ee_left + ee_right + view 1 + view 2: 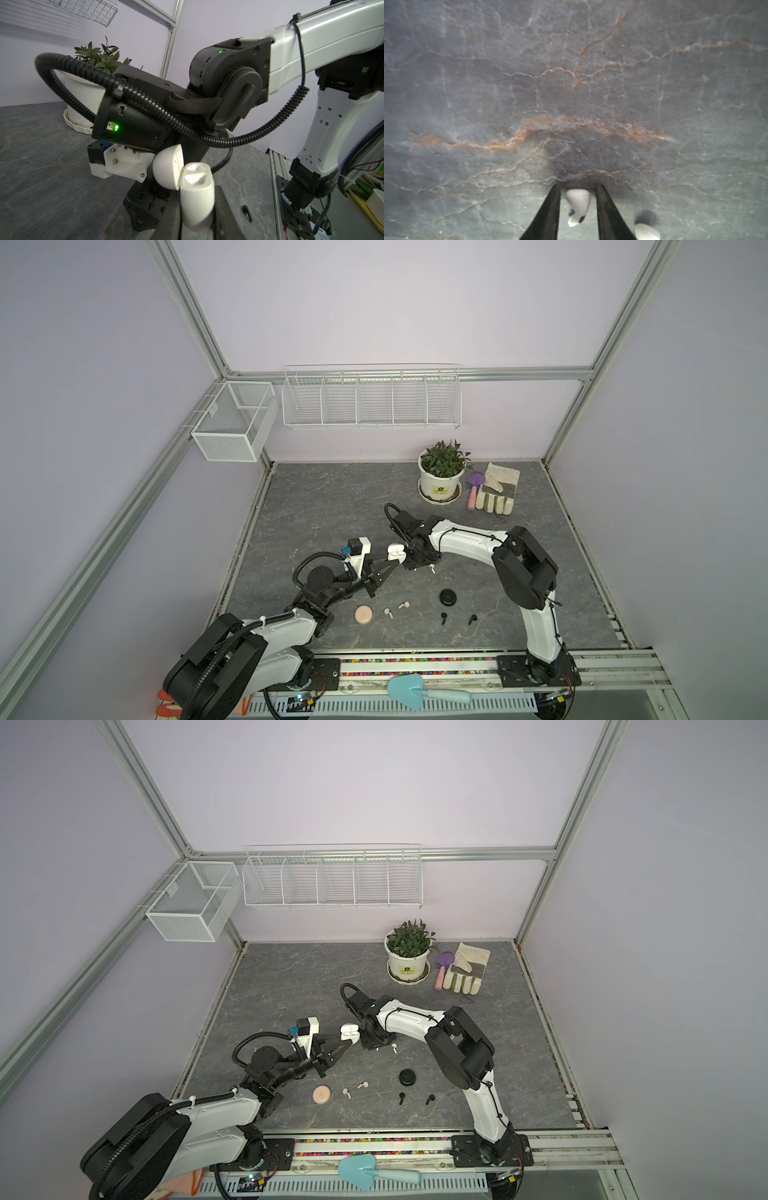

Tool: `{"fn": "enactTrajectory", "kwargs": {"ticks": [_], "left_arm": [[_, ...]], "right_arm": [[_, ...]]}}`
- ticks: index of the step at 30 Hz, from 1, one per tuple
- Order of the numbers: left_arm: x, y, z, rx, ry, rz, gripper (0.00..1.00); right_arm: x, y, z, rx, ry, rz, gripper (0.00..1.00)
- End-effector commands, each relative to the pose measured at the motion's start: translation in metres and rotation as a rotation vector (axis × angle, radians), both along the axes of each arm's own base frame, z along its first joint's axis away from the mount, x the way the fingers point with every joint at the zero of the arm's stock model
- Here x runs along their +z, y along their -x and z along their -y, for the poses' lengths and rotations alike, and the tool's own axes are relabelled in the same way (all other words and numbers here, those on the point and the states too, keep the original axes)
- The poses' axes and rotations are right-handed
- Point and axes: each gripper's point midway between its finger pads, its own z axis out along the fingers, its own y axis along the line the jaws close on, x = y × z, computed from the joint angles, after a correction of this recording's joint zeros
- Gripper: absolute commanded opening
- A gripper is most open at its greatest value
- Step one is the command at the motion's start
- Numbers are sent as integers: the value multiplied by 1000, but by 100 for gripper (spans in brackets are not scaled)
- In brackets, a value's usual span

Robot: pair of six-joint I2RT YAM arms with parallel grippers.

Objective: Insert wireless bluetooth earbuds into charging case
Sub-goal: Pick up the wireless bluetooth earbud from the center of the table.

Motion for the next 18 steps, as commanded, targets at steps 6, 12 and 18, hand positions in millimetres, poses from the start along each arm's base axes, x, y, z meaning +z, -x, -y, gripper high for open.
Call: {"fn": "enactTrajectory", "kwargs": {"ticks": [6, 12, 18], "left_arm": [[12, 0, 0, 7, 25, 51, 0], [12, 0, -1, 7, 26, 50, 0], [14, 0, -1, 7, 28, 54, 0]], "right_arm": [[-5, 1, 5, -13, 33, -12, 30], [-5, 0, 8, -13, 44, -5, 25], [-2, 0, 9, -12, 45, 1, 23]]}}
